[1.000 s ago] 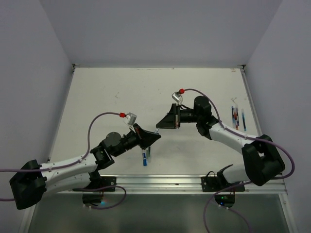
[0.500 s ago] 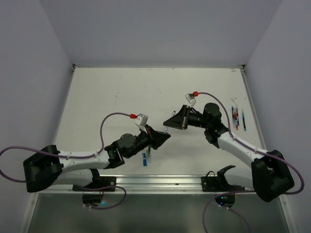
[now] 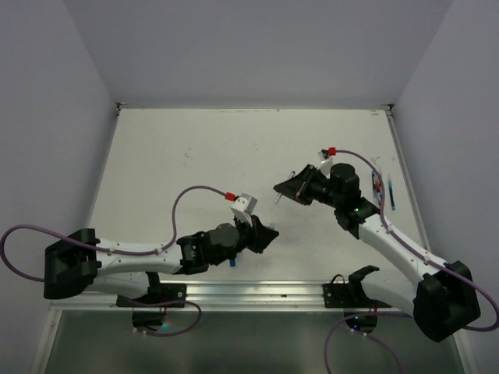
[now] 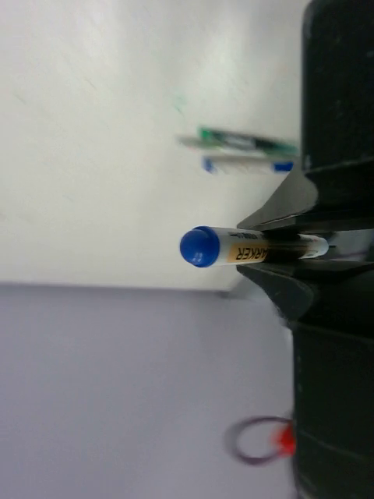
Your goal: Open the pen caps
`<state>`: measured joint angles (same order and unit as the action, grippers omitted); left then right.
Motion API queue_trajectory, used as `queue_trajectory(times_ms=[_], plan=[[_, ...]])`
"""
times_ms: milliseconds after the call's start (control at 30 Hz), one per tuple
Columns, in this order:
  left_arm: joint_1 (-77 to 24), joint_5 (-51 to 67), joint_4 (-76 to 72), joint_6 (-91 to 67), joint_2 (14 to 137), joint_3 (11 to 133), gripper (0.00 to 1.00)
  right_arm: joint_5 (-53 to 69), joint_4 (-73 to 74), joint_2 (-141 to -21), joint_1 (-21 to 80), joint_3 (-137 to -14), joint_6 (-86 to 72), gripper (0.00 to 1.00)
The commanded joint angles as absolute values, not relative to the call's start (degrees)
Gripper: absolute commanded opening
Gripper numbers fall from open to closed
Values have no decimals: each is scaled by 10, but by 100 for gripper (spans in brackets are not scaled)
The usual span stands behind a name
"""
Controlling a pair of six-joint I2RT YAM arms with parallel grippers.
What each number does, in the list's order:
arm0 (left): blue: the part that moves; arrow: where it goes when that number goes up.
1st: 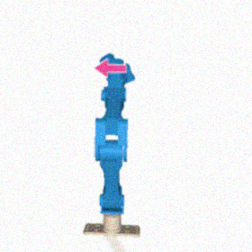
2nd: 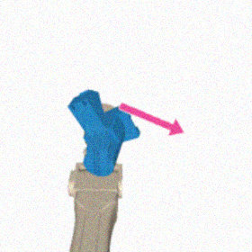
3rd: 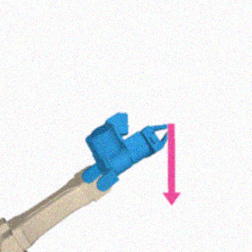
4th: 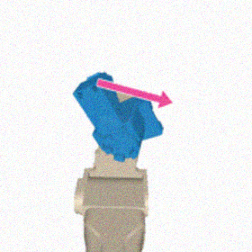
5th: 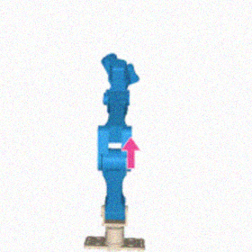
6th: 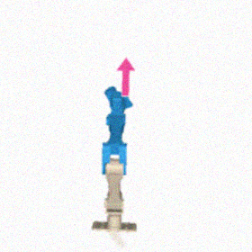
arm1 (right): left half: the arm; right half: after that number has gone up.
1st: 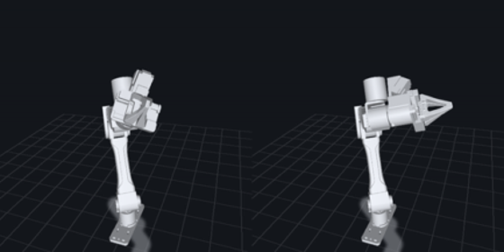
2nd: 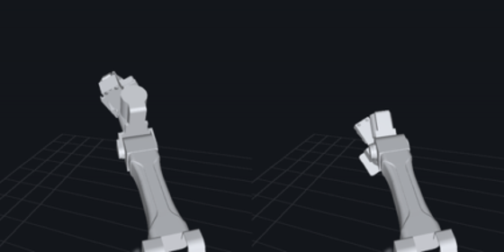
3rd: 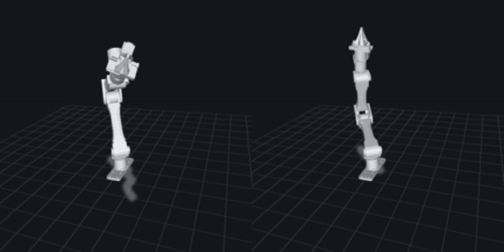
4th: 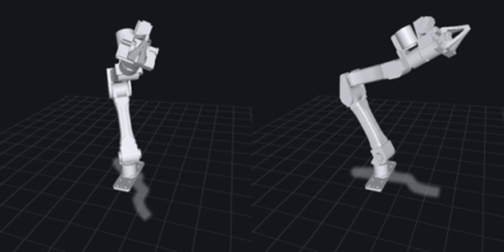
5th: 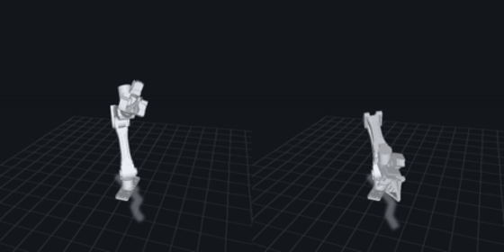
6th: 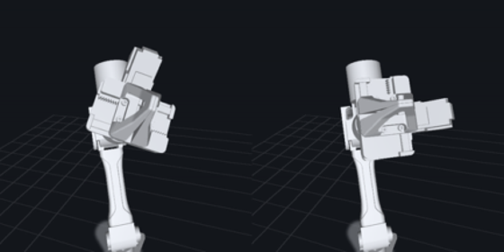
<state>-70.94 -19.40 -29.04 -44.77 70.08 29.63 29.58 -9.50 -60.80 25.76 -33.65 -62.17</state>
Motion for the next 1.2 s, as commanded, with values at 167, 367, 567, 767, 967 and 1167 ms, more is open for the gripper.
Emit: queue_trajectory(times_ms=[167,367,567,767,967,1167], plan=[[-803,-403,155,-463,750,413,0,-56,105,-632,257,-512,-512,0],[-801,-362,96,-425,675,375,0,-14,114,-629,256,-505,-464,0],[-741,-223,73,-404,586,335,0,27,163,-697,254,-519,-393,0],[-570,-114,71,-355,583,366,0,73,222,-794,253,-593,-327,0],[-431,-25,28,-309,673,417,0,93,305,-947,254,-706,-278,0],[-352,-6,-37,-278,773,456,0,105,345,-1068,253,-805,-257,0]])
